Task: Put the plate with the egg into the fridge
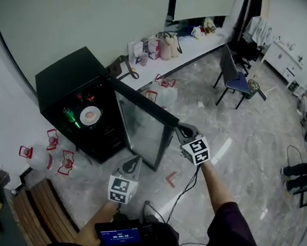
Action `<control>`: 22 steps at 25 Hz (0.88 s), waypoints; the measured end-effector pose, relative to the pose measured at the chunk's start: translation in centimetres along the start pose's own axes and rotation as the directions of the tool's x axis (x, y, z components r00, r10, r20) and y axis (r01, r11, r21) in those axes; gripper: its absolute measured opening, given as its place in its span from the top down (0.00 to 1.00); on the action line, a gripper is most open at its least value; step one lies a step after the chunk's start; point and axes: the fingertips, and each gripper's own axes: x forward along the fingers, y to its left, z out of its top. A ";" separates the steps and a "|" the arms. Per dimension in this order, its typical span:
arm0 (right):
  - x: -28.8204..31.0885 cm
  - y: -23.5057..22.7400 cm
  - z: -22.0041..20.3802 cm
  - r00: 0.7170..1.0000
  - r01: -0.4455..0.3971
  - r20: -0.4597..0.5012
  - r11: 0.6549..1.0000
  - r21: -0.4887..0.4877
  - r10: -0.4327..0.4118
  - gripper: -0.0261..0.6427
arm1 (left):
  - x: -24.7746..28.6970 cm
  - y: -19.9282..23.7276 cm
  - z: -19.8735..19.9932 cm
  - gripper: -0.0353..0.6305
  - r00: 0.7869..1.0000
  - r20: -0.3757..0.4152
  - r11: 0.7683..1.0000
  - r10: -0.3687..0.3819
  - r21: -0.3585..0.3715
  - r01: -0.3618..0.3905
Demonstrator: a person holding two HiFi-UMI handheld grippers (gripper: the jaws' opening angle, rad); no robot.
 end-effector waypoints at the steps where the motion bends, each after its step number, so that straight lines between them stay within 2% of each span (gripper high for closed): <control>1: 0.1 0.1 0.0 1.000 -0.012 0.006 1.000 0.000 0.012 0.95 | -0.1 0.0 0.1 0.93 1.000 0.000 1.000 0.013 0.001 -0.013; 7: -0.1 3.4 0.3 0.996 -0.092 0.001 0.992 -0.090 0.093 0.95 | -0.8 0.2 0.4 0.93 0.998 0.005 0.998 0.056 0.009 -0.056; 13: -0.4 11.9 2.1 0.981 -0.173 0.070 0.979 -0.110 0.181 0.95 | -3.2 0.9 0.7 0.93 0.996 0.026 0.996 0.091 0.012 -0.091; 22: 2.0 24.2 7.3 0.944 -0.264 0.182 0.960 -0.091 0.276 0.95 | -11.4 6.6 -0.2 0.93 0.971 0.048 0.972 0.235 -0.033 -0.233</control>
